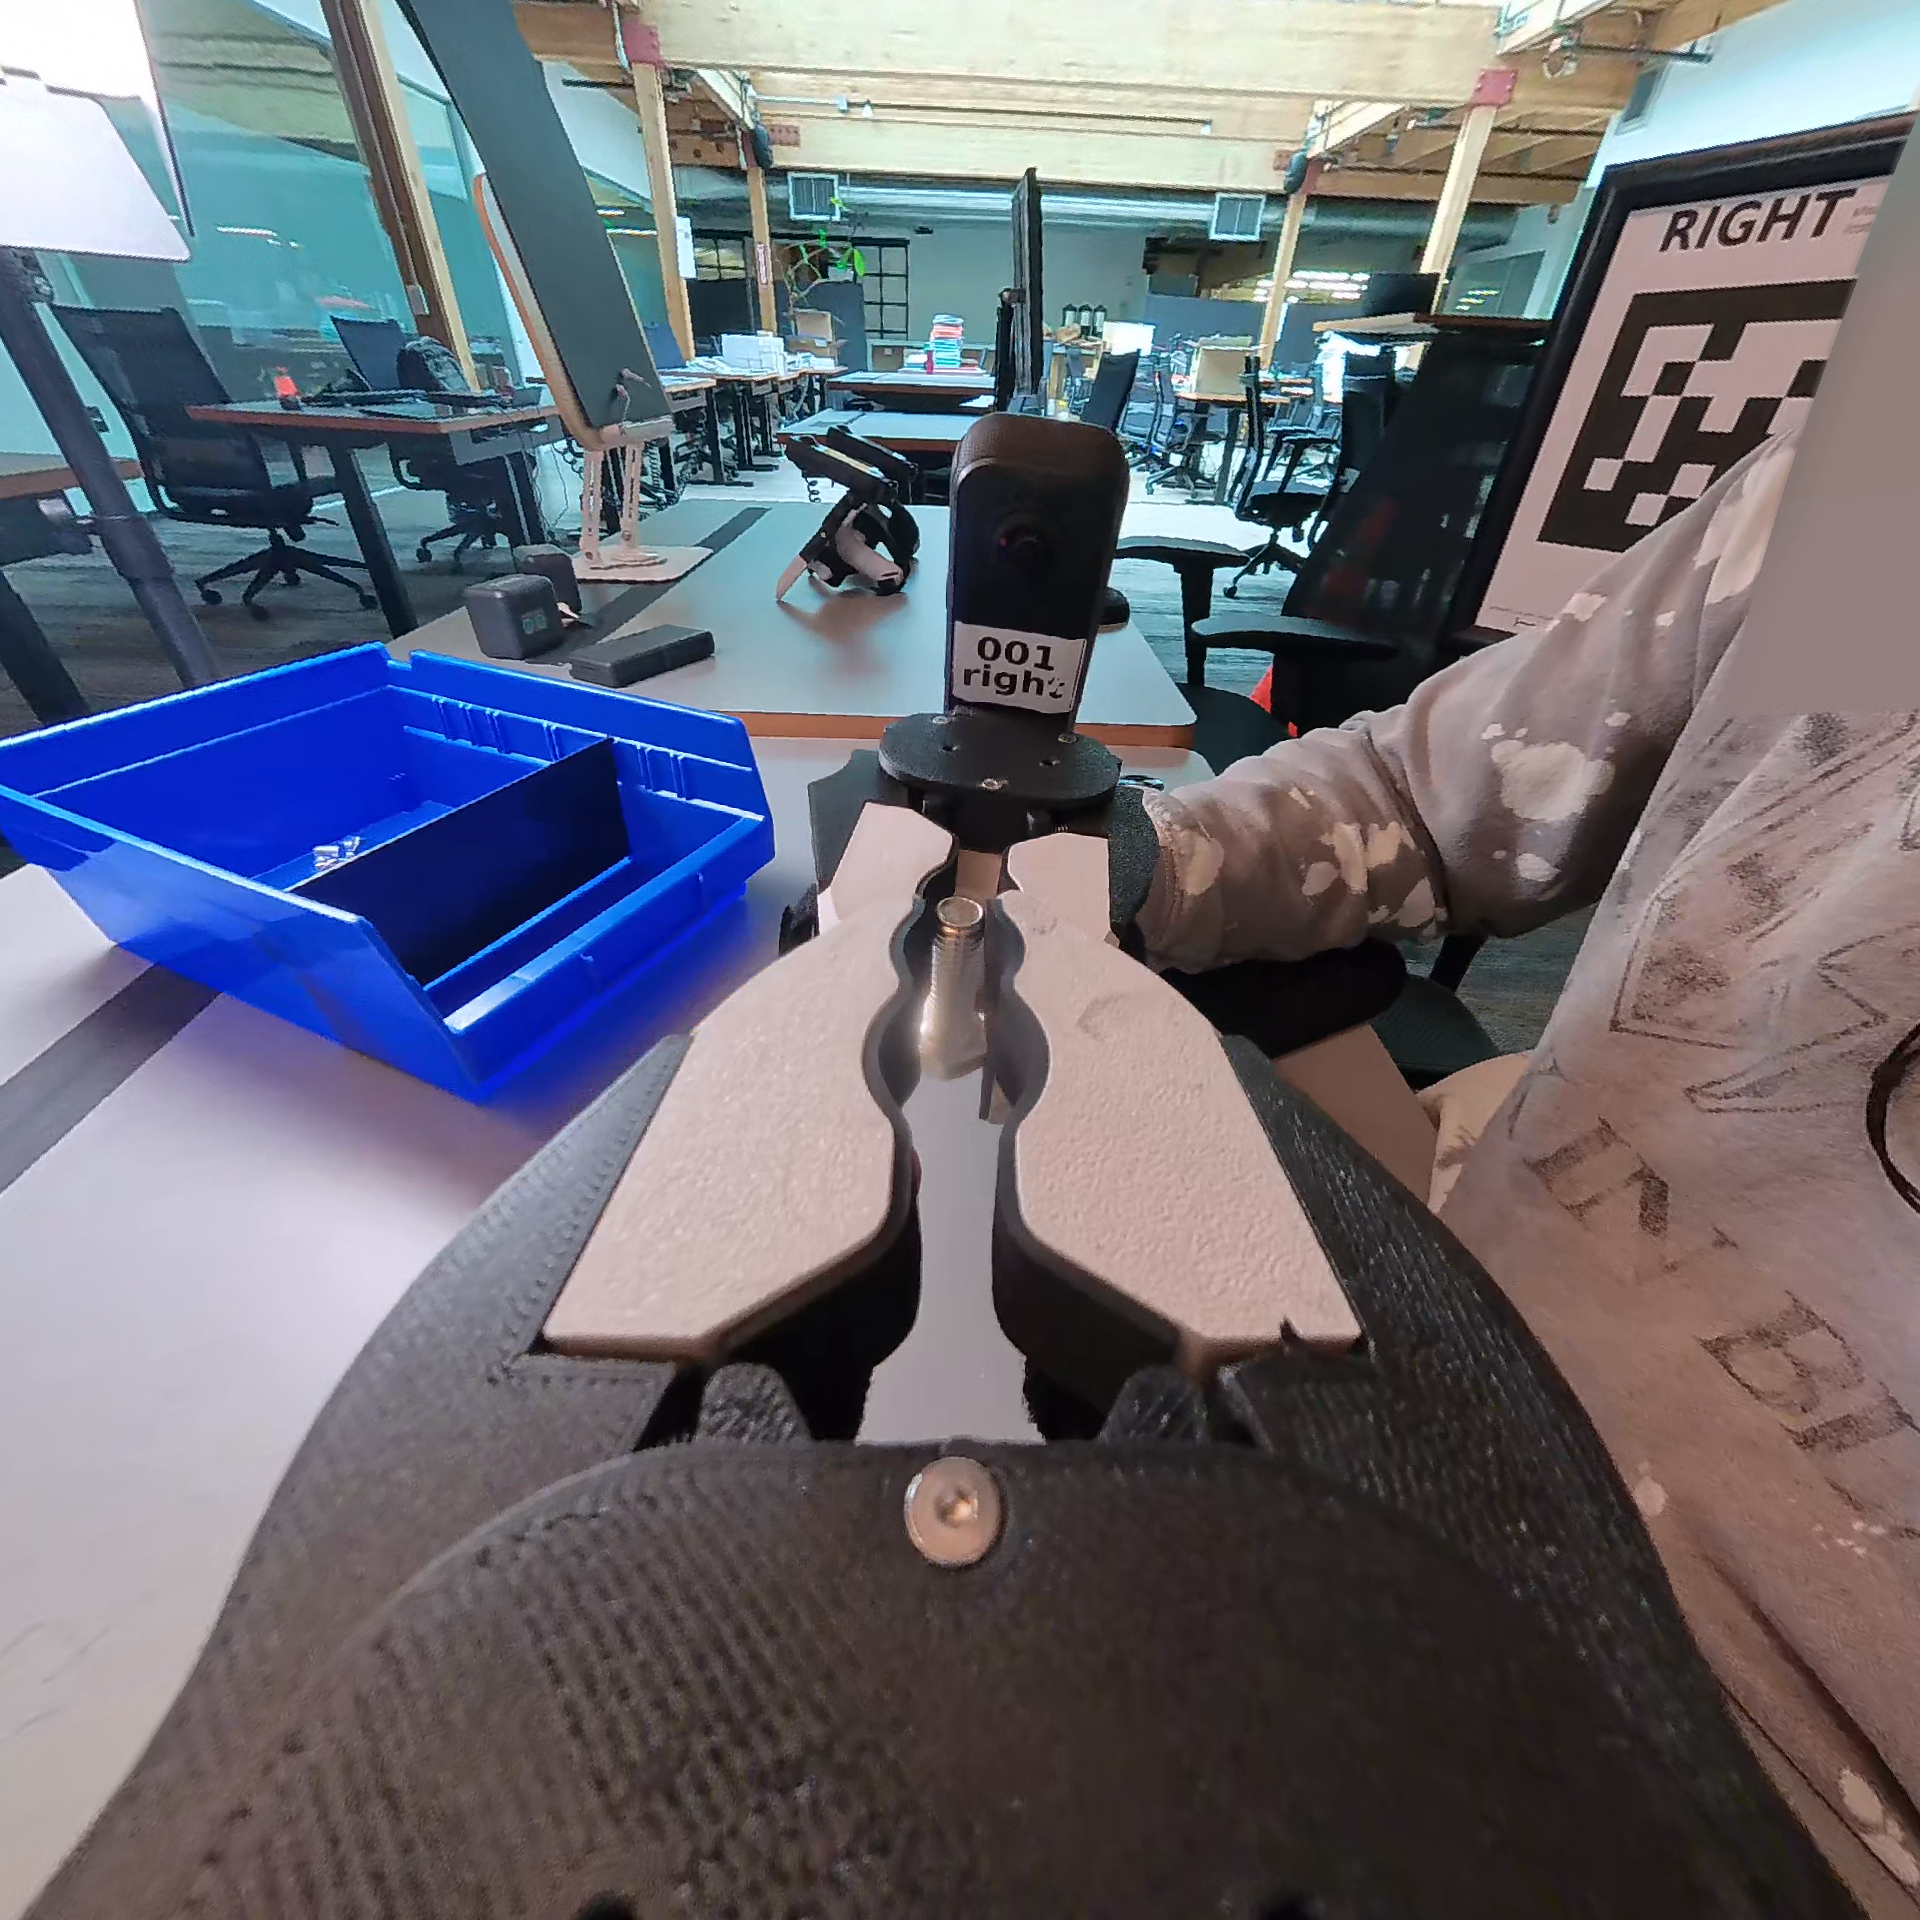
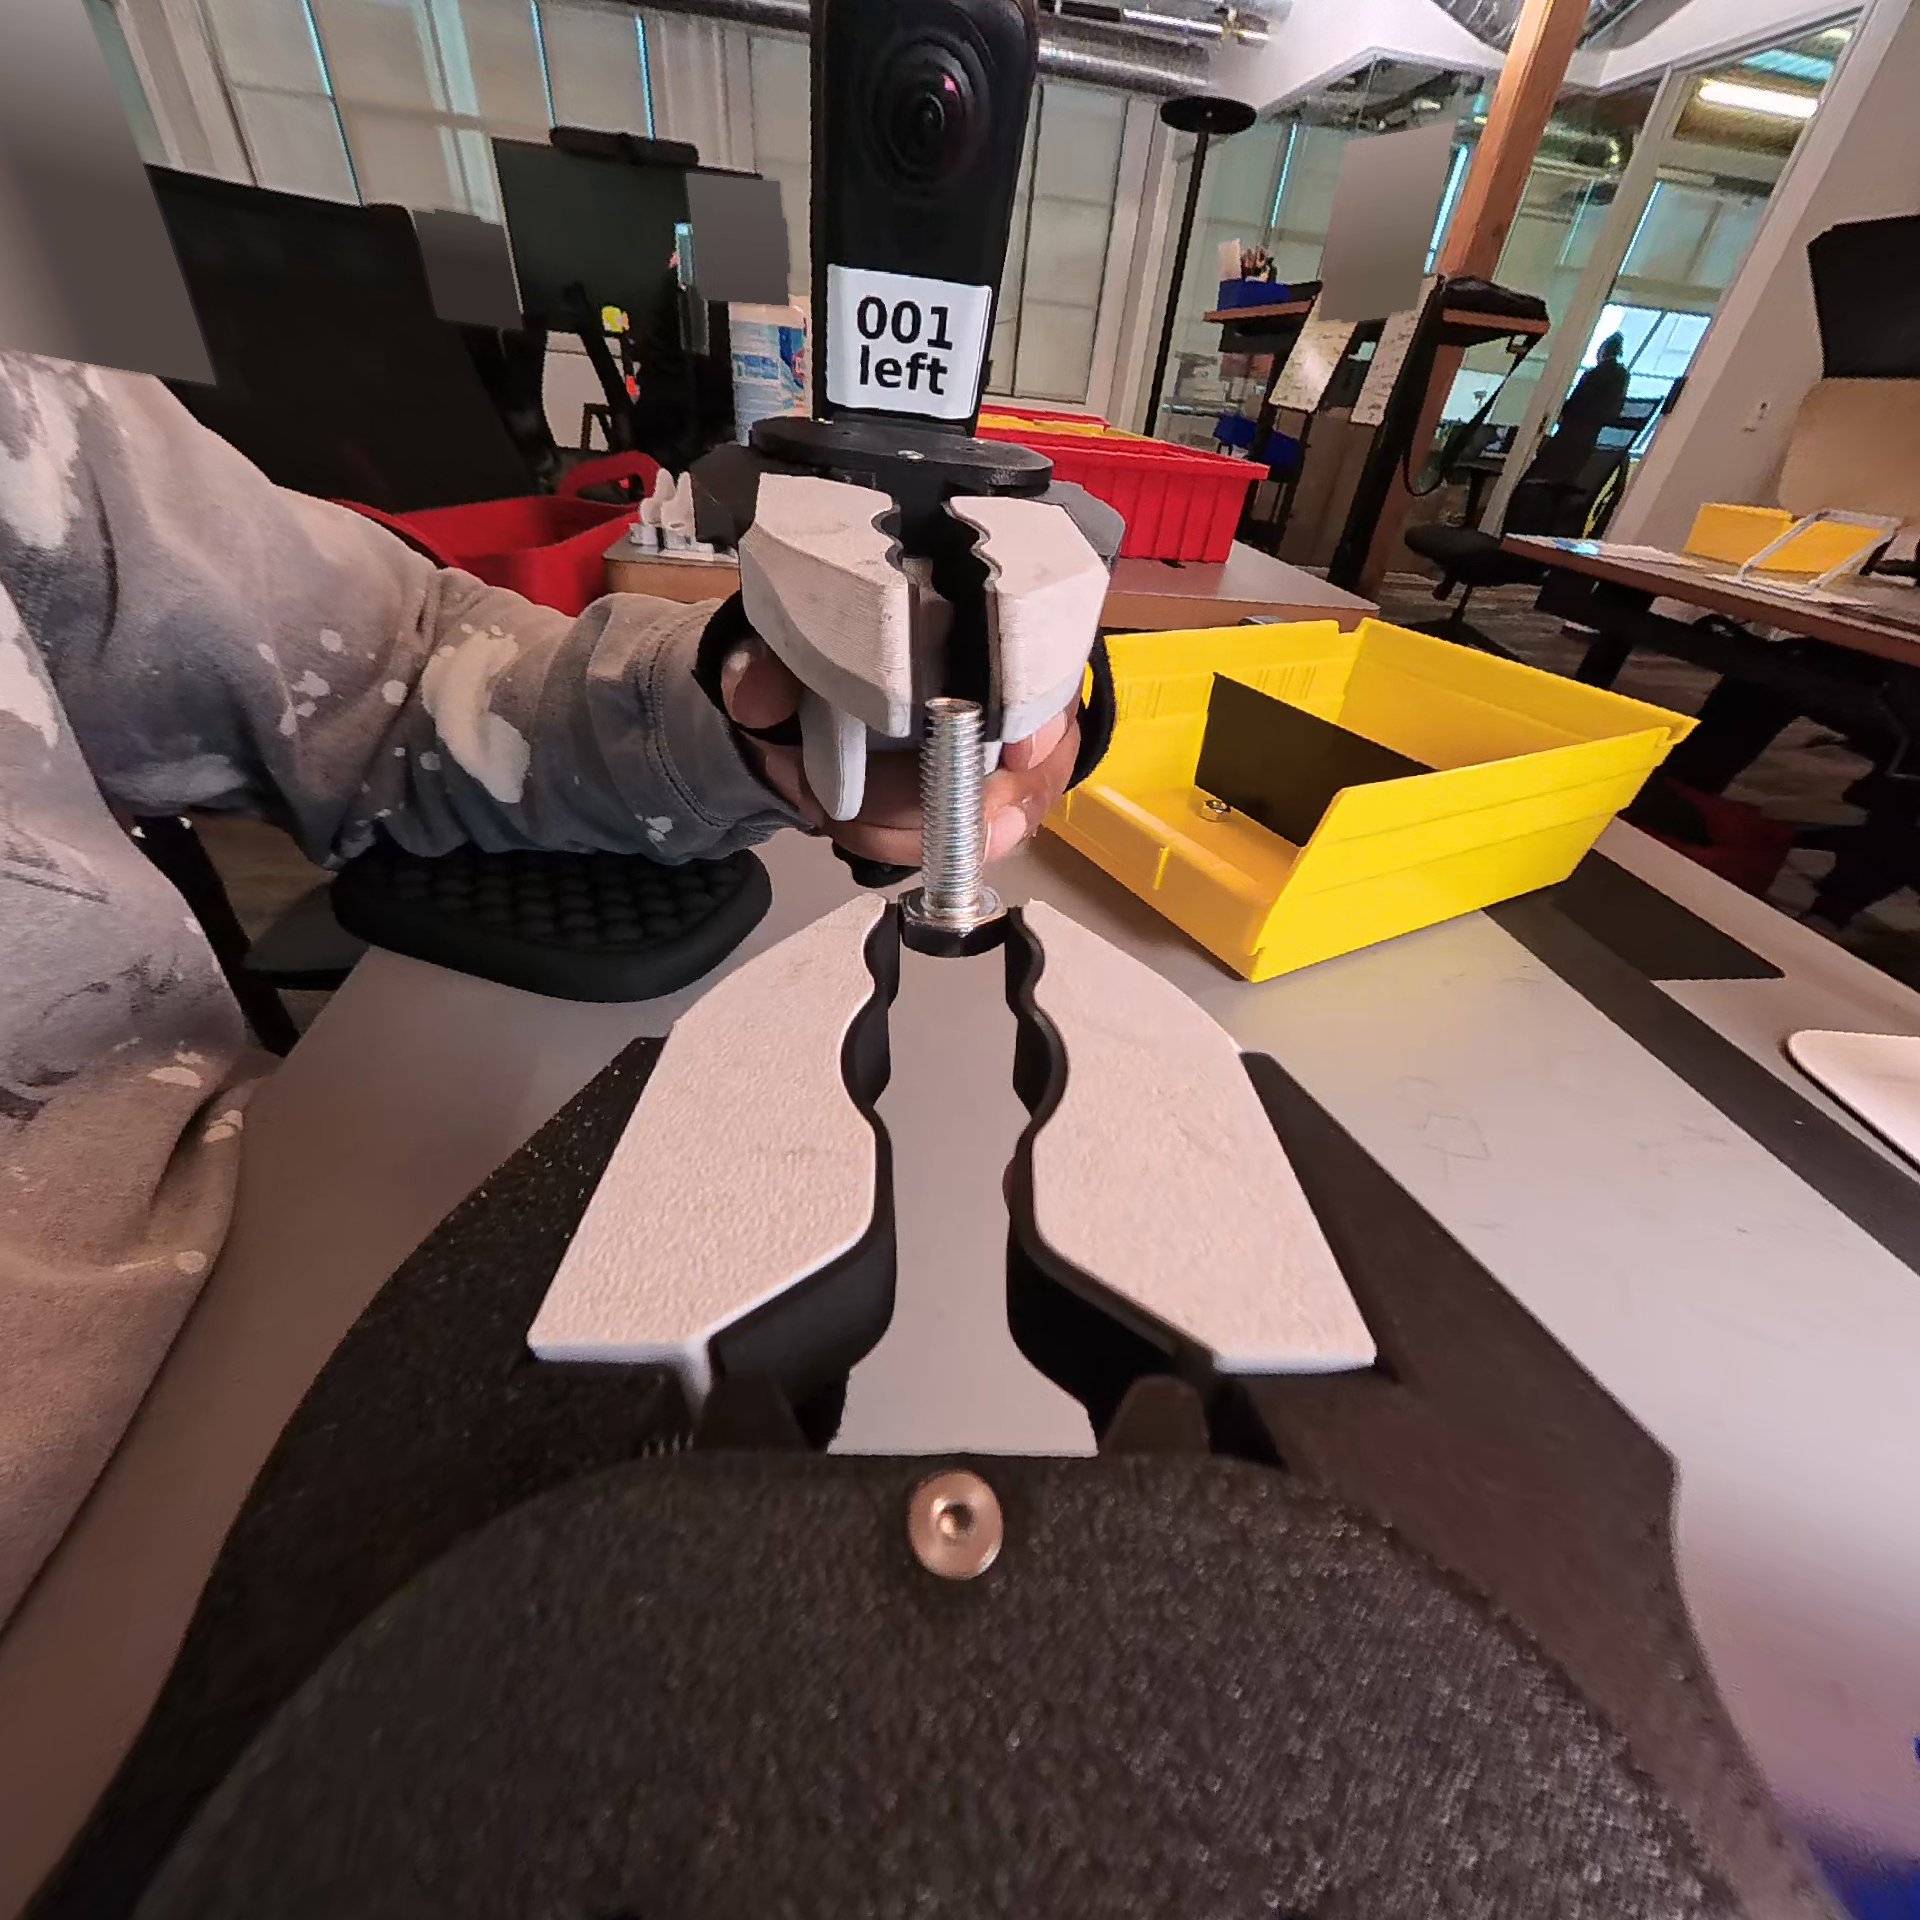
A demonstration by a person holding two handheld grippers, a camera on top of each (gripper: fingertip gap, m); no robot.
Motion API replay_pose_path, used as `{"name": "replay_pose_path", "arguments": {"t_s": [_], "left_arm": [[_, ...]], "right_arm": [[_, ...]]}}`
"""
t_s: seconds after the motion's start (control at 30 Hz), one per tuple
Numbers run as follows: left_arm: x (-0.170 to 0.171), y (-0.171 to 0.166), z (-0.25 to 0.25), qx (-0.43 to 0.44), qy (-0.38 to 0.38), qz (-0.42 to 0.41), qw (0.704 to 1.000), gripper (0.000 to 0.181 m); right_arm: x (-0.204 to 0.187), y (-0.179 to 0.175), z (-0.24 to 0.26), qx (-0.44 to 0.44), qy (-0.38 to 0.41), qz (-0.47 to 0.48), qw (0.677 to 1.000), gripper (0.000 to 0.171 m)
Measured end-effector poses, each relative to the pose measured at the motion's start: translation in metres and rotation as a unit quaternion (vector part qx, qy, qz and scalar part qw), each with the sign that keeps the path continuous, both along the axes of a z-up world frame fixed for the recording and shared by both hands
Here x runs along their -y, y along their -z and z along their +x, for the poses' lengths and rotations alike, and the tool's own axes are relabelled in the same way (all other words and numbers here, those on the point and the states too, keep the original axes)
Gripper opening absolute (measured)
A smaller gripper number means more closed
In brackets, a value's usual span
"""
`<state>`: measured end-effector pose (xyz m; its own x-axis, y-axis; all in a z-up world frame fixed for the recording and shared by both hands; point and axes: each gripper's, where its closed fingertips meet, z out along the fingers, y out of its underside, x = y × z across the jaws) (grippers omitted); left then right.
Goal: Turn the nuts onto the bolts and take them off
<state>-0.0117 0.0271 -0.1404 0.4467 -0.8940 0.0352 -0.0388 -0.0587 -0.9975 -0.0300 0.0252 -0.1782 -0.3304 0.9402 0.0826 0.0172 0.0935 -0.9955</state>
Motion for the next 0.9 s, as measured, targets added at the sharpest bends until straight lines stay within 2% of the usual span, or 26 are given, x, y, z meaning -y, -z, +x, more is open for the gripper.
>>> {"name": "replay_pose_path", "arguments": {"t_s": [0.43, 0.5, 0.6, 0.73, 0.83, 0.9], "left_arm": [[-0.001, -0.004, -0.001, 0.015, -0.002, 0.0, 1.0, 0.01], [-0.004, -0.012, -0.013, 0.02, -0.02, 0.013, 1.0, 0.02], [-0.02, -0.033, -0.056, 0.017, -0.093, 0.012, 0.995, 0.031], [-0.047, -0.051, -0.157, -0.01, -0.267, -0.009, 0.964, 0.03], [-0.065, -0.028, -0.237, -0.087, -0.383, -0.084, 0.916, 0.032], [-0.071, 0.003, -0.28, -0.159, -0.426, -0.159, 0.876, 0.034]], "right_arm": [[0.001, -0.006, 0.003, -0.019, -0.012, -0.031, 0.999, 0.018], [-0.003, -0.006, 0.002, -0.02, -0.004, -0.04, 0.999, 0.018], [-0.015, -0.008, 0.004, -0.026, 0.012, -0.057, 0.998, 0.018], [-0.038, -0.018, 0.011, -0.045, 0.046, -0.075, 0.995, 0.018], [-0.05, -0.022, 0.015, -0.056, 0.063, -0.085, 0.993, 0.018], [-0.053, -0.022, 0.016, -0.056, 0.07, -0.086, 0.992, 0.018]]}}
